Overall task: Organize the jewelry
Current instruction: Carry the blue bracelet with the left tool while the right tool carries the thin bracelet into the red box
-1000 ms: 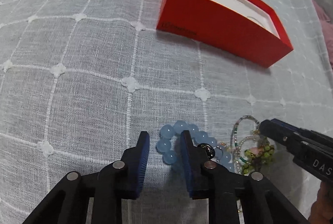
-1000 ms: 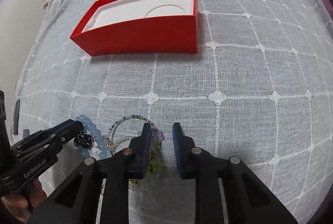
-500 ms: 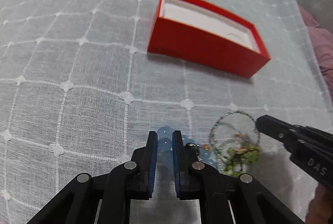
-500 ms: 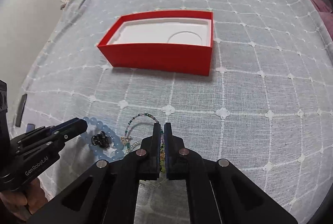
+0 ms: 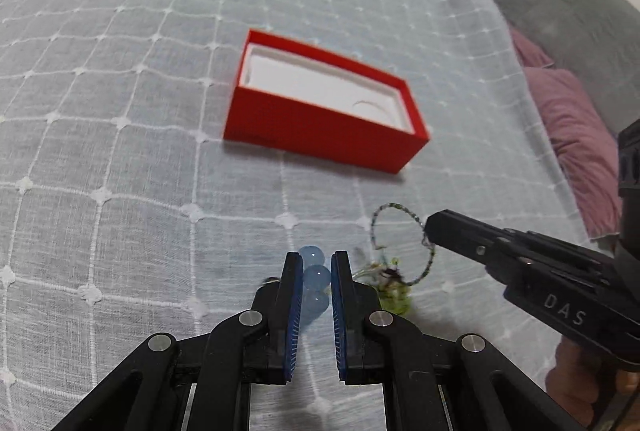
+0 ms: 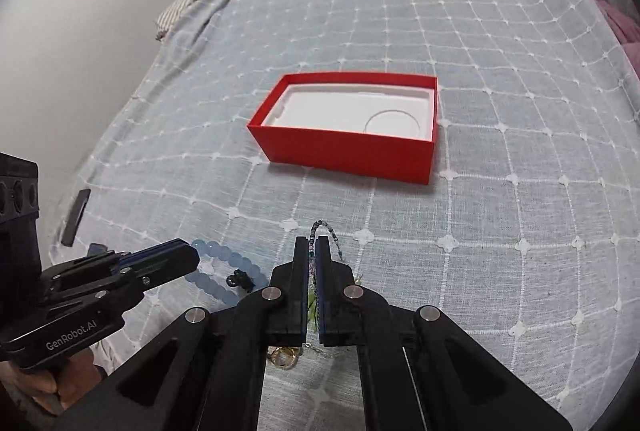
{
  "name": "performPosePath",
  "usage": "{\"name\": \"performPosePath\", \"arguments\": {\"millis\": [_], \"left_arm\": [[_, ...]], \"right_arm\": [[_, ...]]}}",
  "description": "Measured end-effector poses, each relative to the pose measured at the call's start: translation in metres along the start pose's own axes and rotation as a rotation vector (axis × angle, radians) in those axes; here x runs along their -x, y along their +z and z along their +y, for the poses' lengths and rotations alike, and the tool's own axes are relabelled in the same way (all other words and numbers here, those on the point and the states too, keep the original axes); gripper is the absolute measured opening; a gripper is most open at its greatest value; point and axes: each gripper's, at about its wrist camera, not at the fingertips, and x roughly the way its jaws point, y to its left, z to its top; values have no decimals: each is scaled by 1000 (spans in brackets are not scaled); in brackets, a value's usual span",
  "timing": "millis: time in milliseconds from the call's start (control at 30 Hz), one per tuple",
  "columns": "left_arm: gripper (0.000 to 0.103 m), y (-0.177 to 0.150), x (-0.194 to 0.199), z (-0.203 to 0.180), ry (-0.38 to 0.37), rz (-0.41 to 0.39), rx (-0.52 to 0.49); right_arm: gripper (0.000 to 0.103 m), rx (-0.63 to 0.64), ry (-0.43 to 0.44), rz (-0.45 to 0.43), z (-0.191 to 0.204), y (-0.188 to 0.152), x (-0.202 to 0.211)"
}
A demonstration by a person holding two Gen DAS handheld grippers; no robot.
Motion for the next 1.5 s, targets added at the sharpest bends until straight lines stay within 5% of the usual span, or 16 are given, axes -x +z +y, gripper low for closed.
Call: {"name": "performPosePath", "arguments": {"millis": [267, 333, 400, 767, 833, 967, 1067, 1200, 1300, 1433, 1500], "left_arm": [[9, 4, 14, -6, -63, -46, -19], [9, 5, 18, -8, -69, -63, -27], [9, 6, 19, -8, -76, -68, -27], [9, 13, 25, -13, -82, -103, -52], [9, 15, 24, -10, -86, -99, -45], [9, 19, 21, -11, -89, -99, -43], [9, 19, 23, -12, -74, -112, -59], [9, 21, 20, -8, -84, -99, -45], [9, 23, 20, -8, -80, -102, -45], [9, 23, 23, -5, -75, -111, -51], [9, 26, 22, -3, -82, -109, -42]], "right_arm": [[3, 0, 97, -77, 0, 4, 23], [3, 2, 25, -78, -1, 6, 21], [3, -29, 90, -72, -4, 5, 26], [3, 77, 52, -143, 15, 2, 50], [3, 137, 67, -235, 26, -1, 71], [3, 88, -21, -131, 17, -1, 44], [2, 178, -31, -174, 30, -6, 53], [2, 195, 60, -279, 30, -3, 75], [2, 68, -70, -26, 3, -2, 13], [2, 183, 26, -202, 34, -2, 63], [2, 161, 35, -190, 33, 4, 62]]}}
